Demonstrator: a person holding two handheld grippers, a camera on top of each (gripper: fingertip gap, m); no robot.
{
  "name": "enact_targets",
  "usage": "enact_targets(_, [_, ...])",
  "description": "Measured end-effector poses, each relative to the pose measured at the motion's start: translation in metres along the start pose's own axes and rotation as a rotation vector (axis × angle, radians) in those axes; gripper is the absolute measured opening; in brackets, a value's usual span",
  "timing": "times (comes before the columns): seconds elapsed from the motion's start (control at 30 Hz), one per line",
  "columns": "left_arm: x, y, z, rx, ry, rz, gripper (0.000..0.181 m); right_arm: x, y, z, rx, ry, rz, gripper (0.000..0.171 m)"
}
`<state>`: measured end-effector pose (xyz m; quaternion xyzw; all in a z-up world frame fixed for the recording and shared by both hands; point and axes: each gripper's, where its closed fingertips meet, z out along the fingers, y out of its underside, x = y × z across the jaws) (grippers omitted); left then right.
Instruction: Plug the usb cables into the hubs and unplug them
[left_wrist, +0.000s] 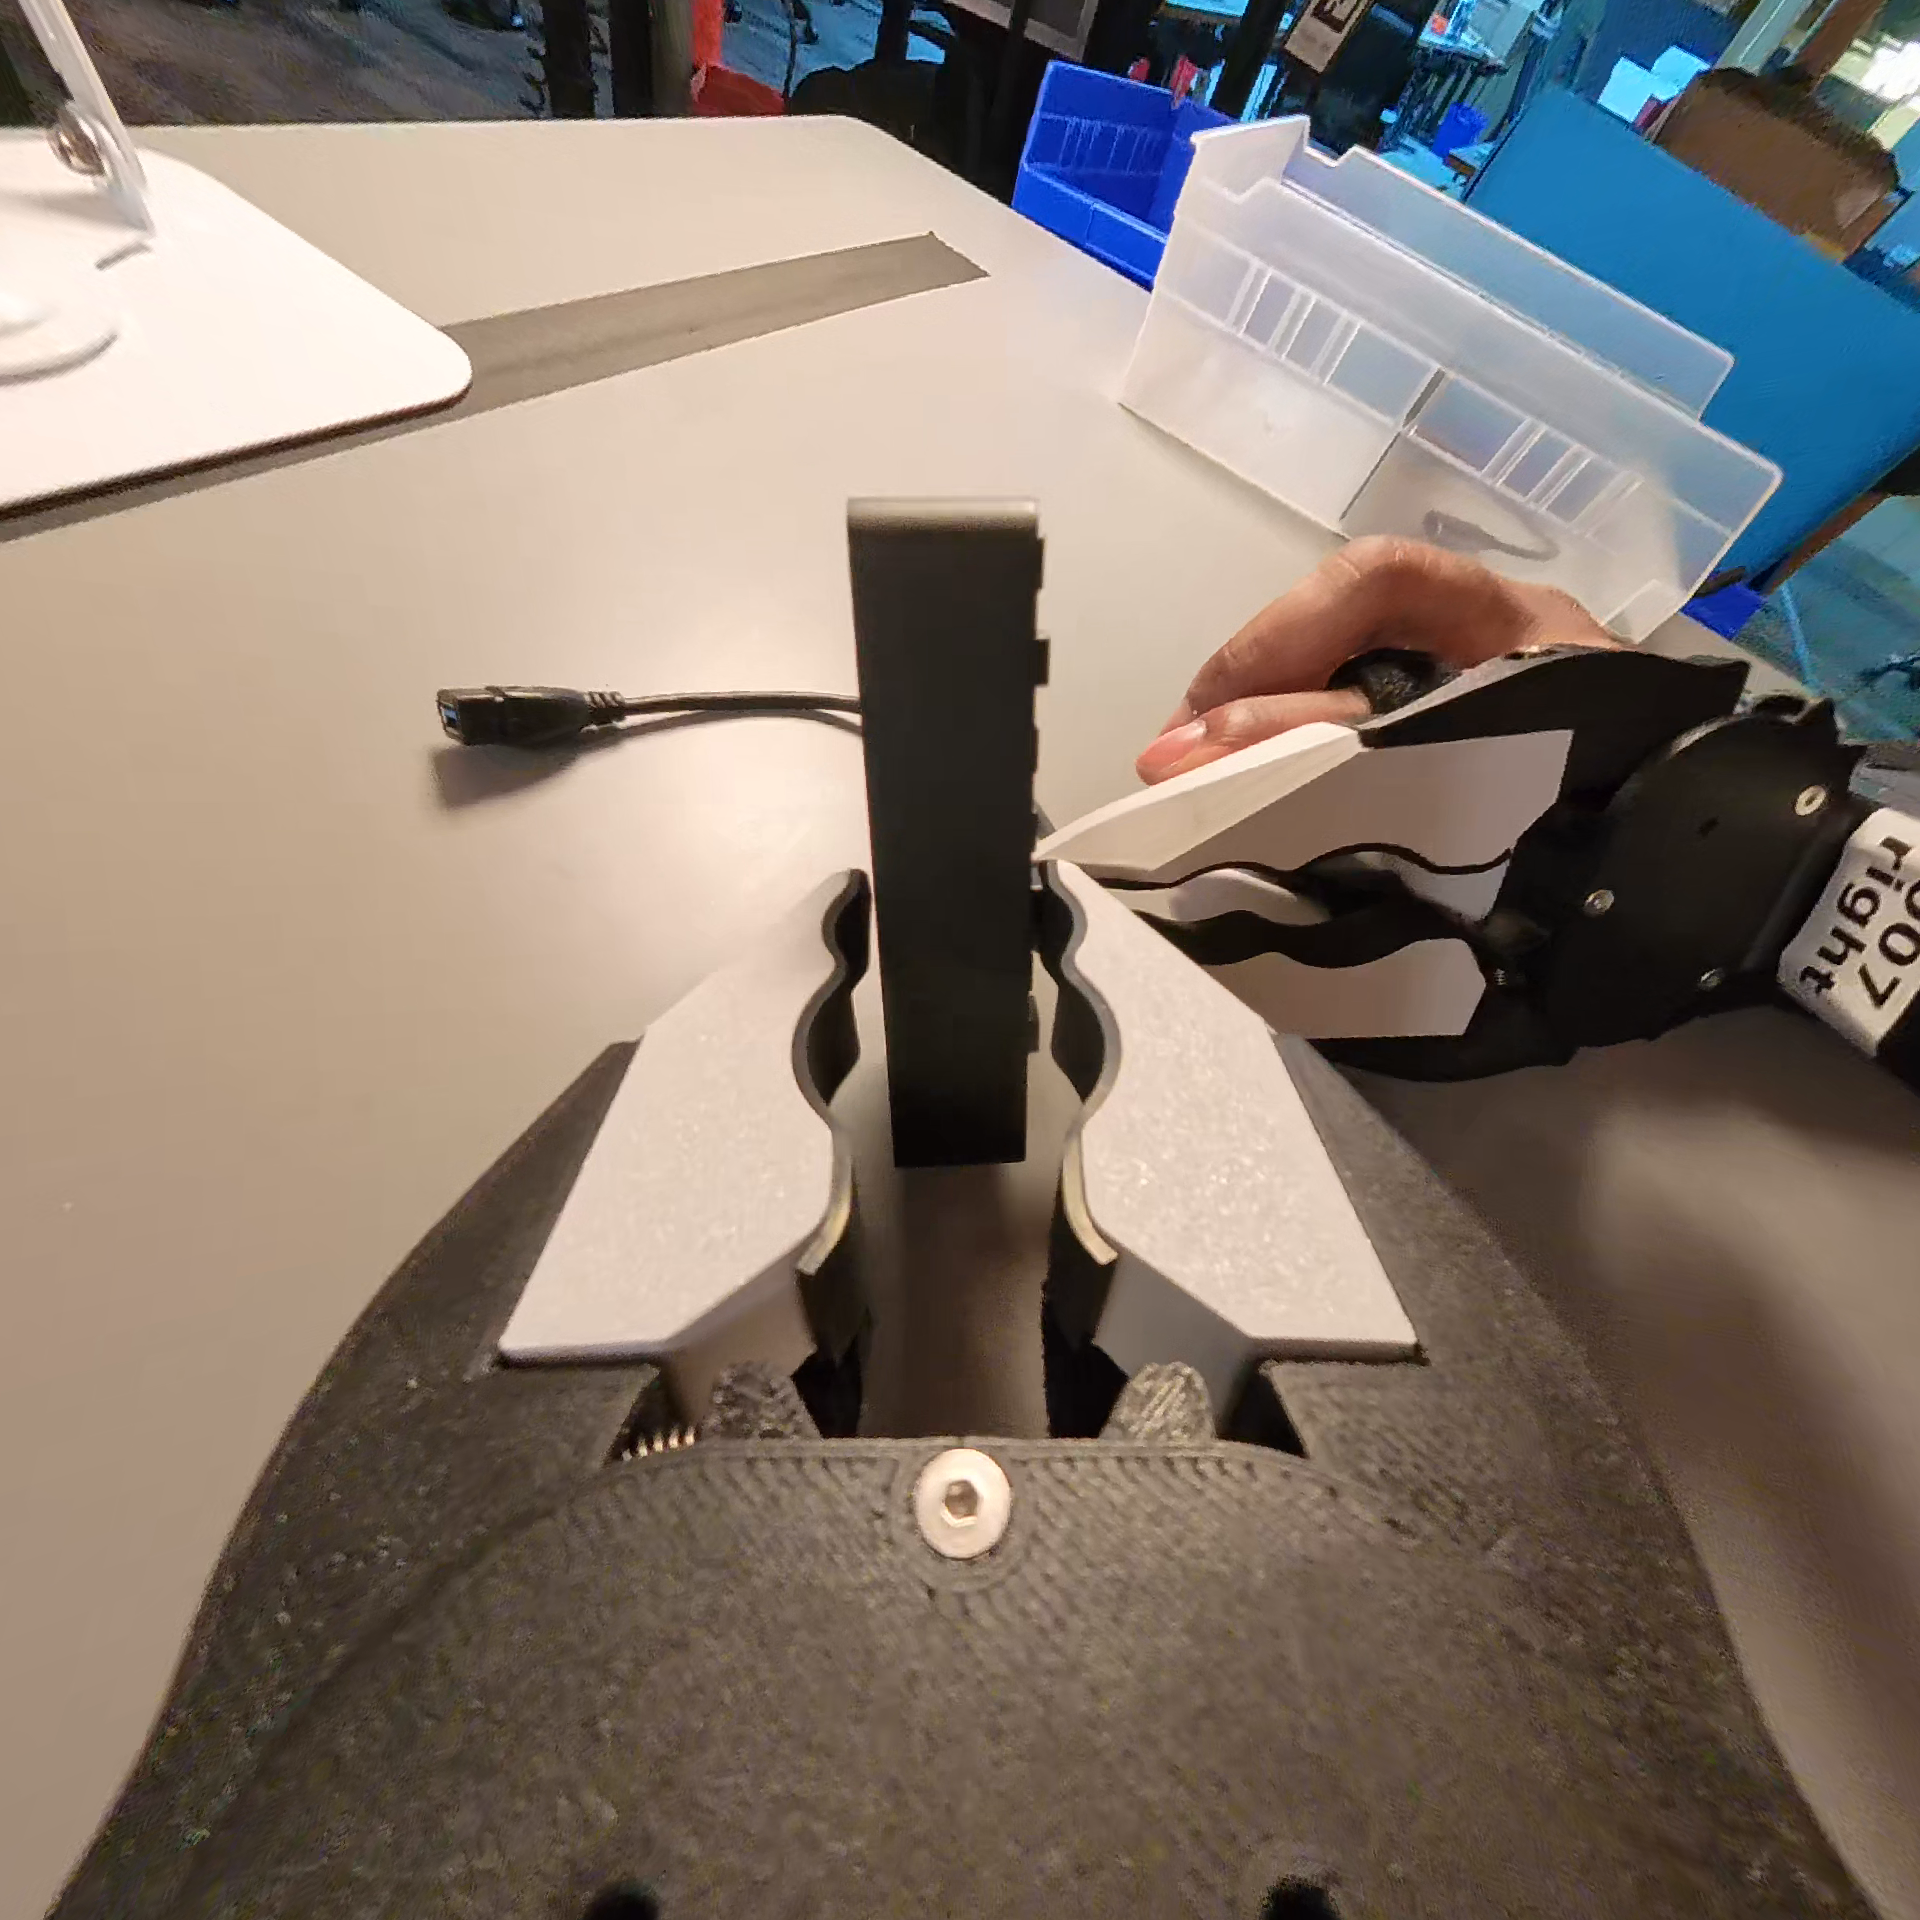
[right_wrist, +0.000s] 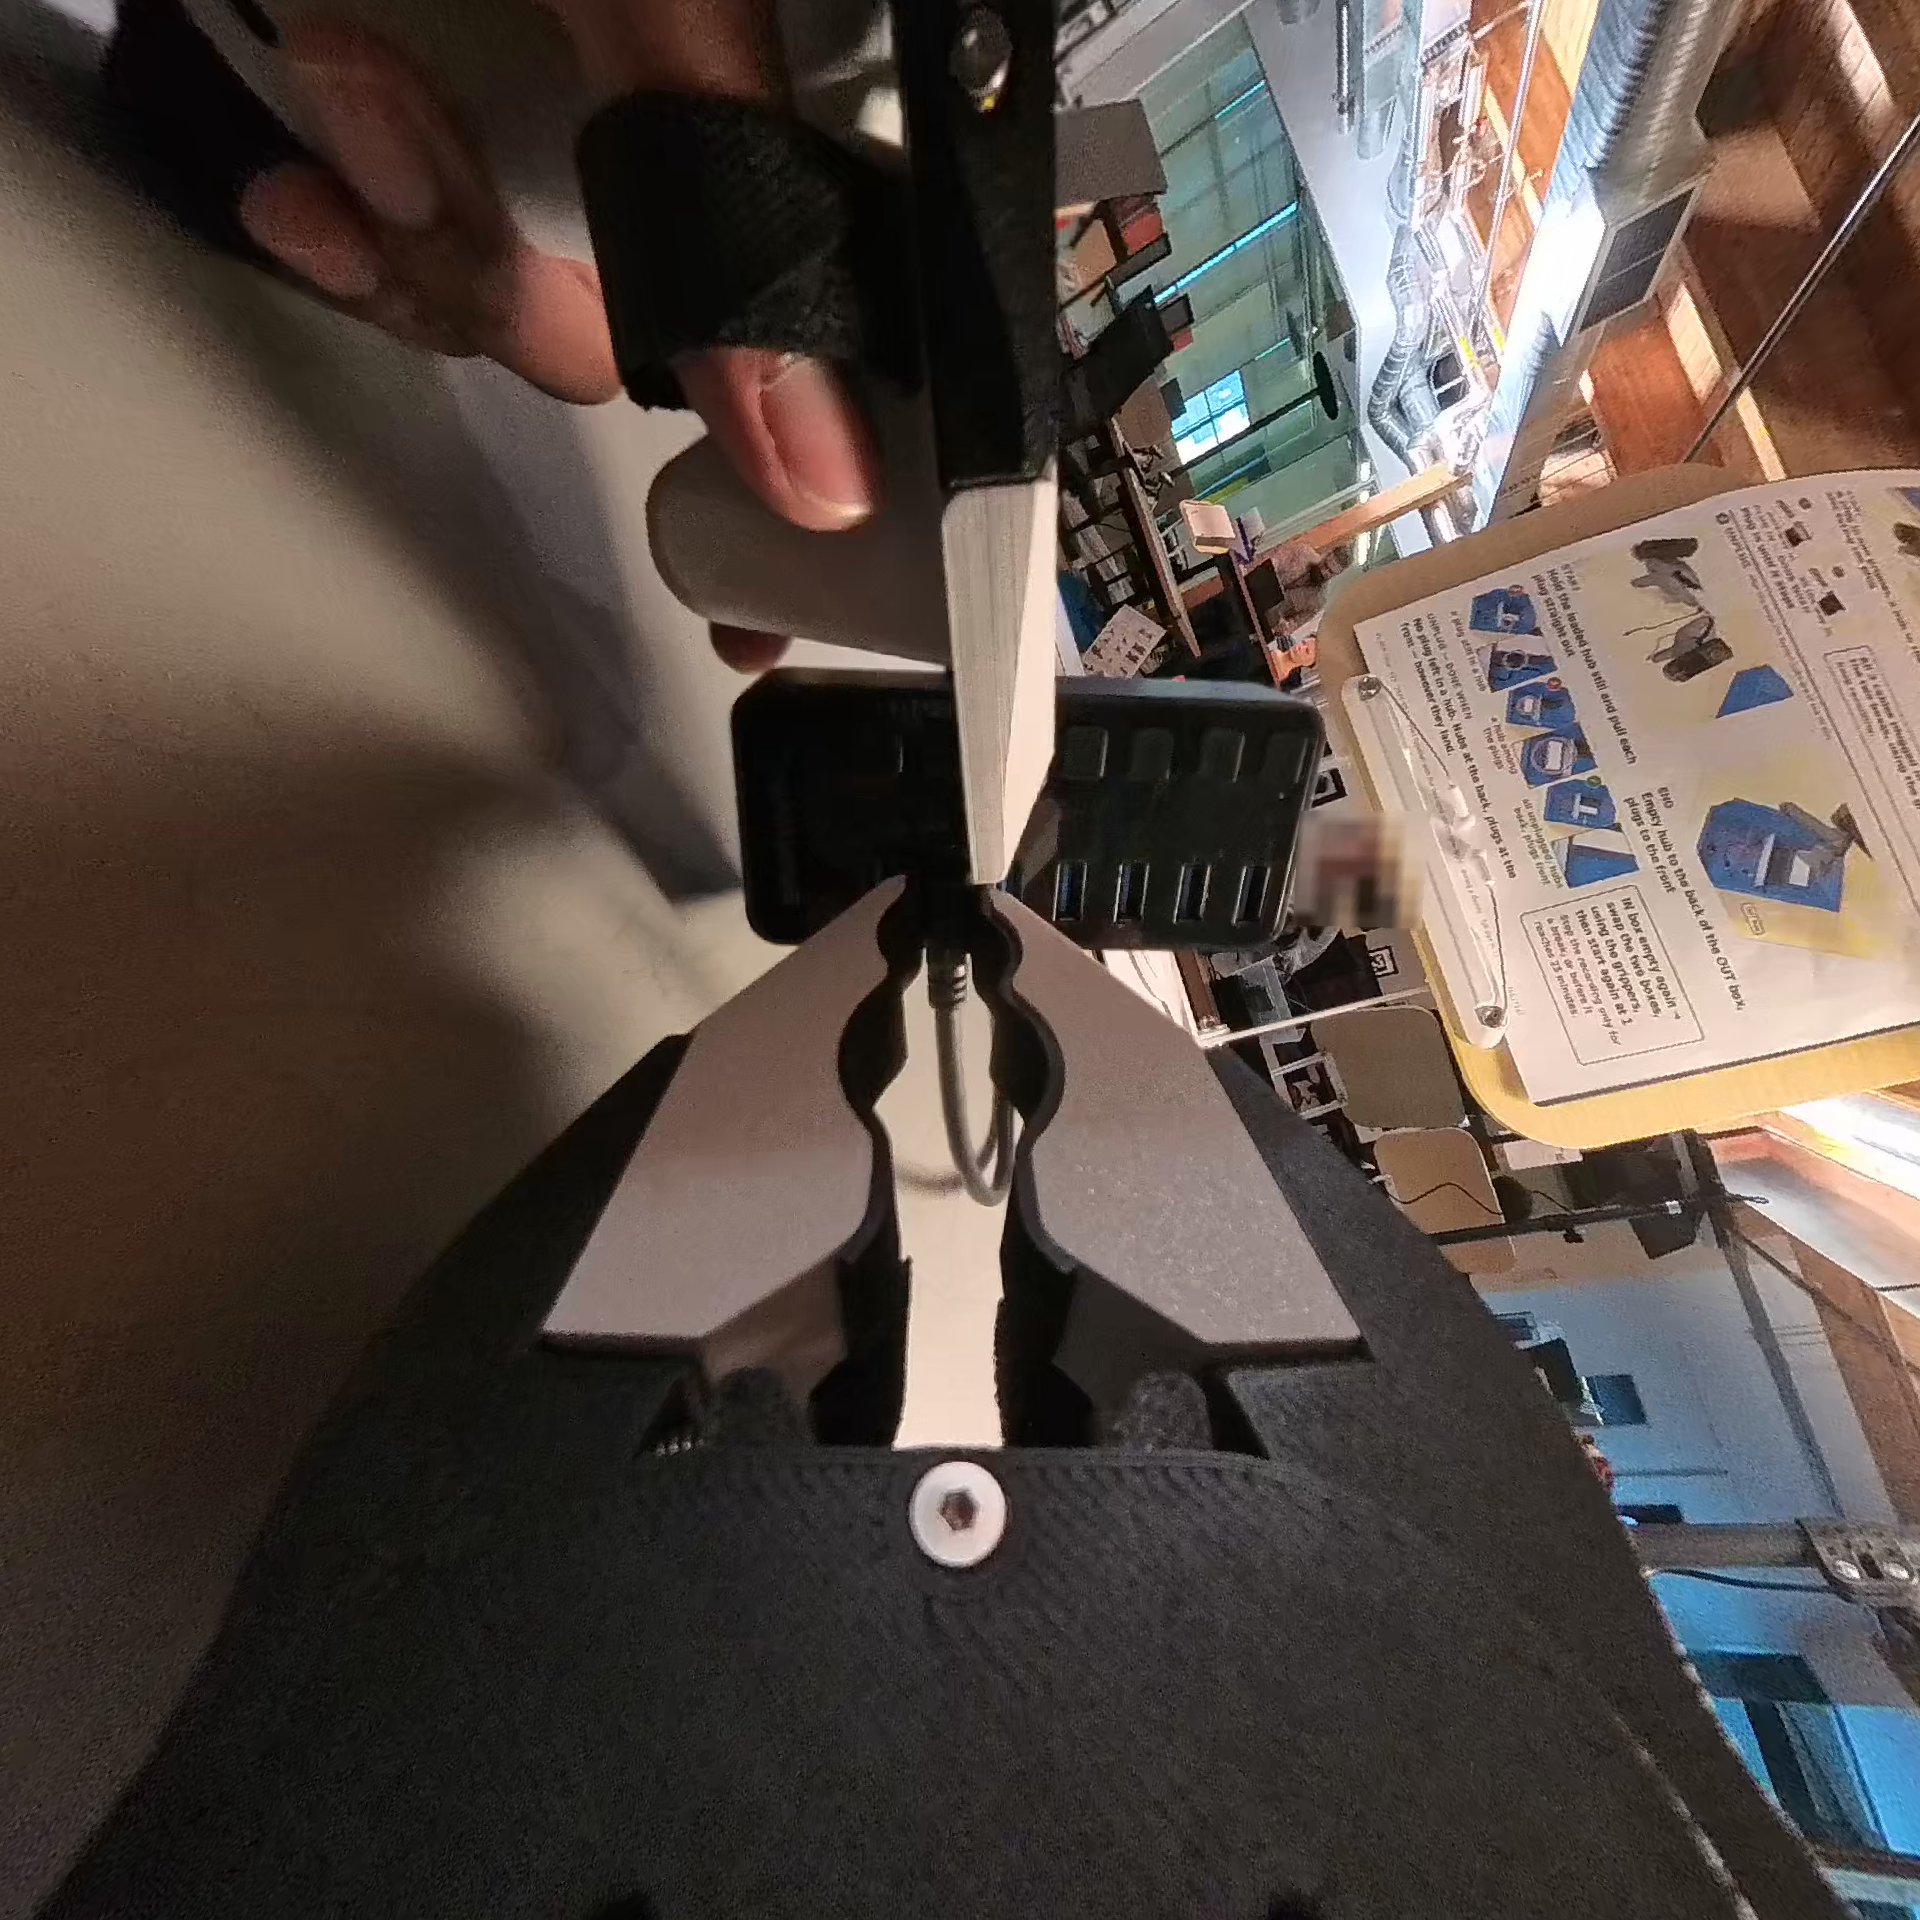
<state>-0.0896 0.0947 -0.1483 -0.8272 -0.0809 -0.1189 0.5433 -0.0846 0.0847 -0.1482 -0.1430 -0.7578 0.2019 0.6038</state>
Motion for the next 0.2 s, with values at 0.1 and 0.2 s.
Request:
enact_targets(0.1, [0.0017,0.0012,-0.0012,-0.007,0.019,-0.001,0.037,-0.0008,-0.0018,-0.0016,0.007,0.003,-0.015,0.007])
enact_targets(0.2, [0.0014,0.0009,-0.0036,-0.007,0.046,-0.013,0.041,-0.0012,-0.0048,-0.0023,0.015,0.007,-0.025,0.007])
